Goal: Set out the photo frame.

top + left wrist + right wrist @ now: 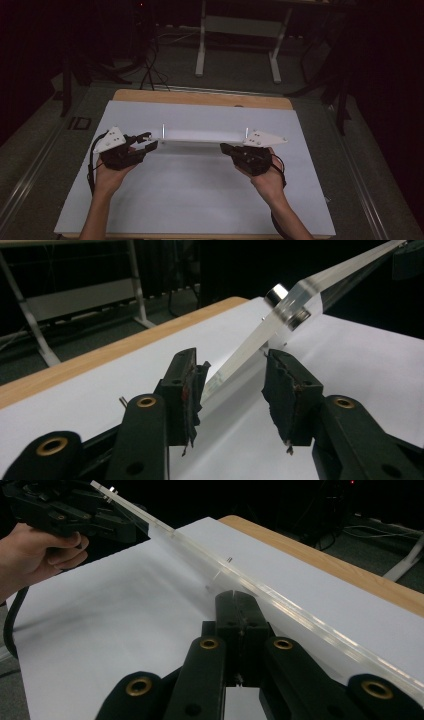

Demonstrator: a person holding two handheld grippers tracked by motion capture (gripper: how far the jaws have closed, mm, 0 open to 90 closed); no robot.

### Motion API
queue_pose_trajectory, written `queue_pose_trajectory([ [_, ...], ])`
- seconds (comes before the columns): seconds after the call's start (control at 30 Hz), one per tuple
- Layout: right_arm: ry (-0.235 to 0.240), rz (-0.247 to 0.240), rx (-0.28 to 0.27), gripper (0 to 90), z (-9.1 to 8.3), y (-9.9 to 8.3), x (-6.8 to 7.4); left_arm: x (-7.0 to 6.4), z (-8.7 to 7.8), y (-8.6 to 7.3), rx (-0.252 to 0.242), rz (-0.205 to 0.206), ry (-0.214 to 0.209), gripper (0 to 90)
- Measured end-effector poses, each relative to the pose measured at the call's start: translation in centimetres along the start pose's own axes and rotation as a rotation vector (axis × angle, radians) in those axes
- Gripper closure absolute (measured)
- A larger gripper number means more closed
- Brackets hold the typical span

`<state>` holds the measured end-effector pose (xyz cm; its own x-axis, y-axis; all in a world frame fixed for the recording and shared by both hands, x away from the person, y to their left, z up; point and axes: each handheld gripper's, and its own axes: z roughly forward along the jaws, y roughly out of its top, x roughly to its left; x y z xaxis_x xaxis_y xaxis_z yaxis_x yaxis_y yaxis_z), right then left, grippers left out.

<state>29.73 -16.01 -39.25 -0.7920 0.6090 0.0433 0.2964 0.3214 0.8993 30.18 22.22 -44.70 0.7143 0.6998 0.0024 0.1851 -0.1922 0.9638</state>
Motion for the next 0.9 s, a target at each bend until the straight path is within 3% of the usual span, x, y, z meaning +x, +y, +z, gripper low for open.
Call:
queue_pose_trajectory([
  [0.33,-0.029,-0.004,-0.008,89.5,-0.2,0.4,-0.5,-0.2,0.3,0.3,-0.02,0.003,0.044,58.2],
  [0.37,-0.061,-0.029,-0.005,84.0,-0.2,0.4,-0.4,-0.2,0.5,0.4,-0.022,0.005,0.056,58.4],
  [0.43,-0.072,-0.035,-0.007,82.5,-0.4,0.5,-0.3,-0.1,0.5,0.5,-0.021,-0.001,0.057,58.4],
  [0.5,-0.079,-0.041,-0.01,81.5,-0.4,0.5,-0.3,-0.1,0.6,0.6,-0.021,-0.002,0.057,58.5],
  [0.57,-0.058,-0.04,-0.012,73.2,-0.8,0.4,-0.6,0.0,0.6,0.7,-0.017,0.001,0.06,58.6],
  [0.7,-0.059,-0.054,-0.004,67.7,-1.1,0.3,-0.8,0.1,0.7,0.8,-0.016,-0.006,0.063,58.7],
  [0.73,-0.07,-0.066,0.004,63.7,-1.4,0.1,-1.0,0.2,0.8,0.9,-0.016,-0.009,0.065,58.8],
  [0.9,-0.096,-0.06,0.007,59.8,-2.1,-0.3,-1.7,0.4,0.9,1.2,-0.01,-0.016,0.067,58.9],
])
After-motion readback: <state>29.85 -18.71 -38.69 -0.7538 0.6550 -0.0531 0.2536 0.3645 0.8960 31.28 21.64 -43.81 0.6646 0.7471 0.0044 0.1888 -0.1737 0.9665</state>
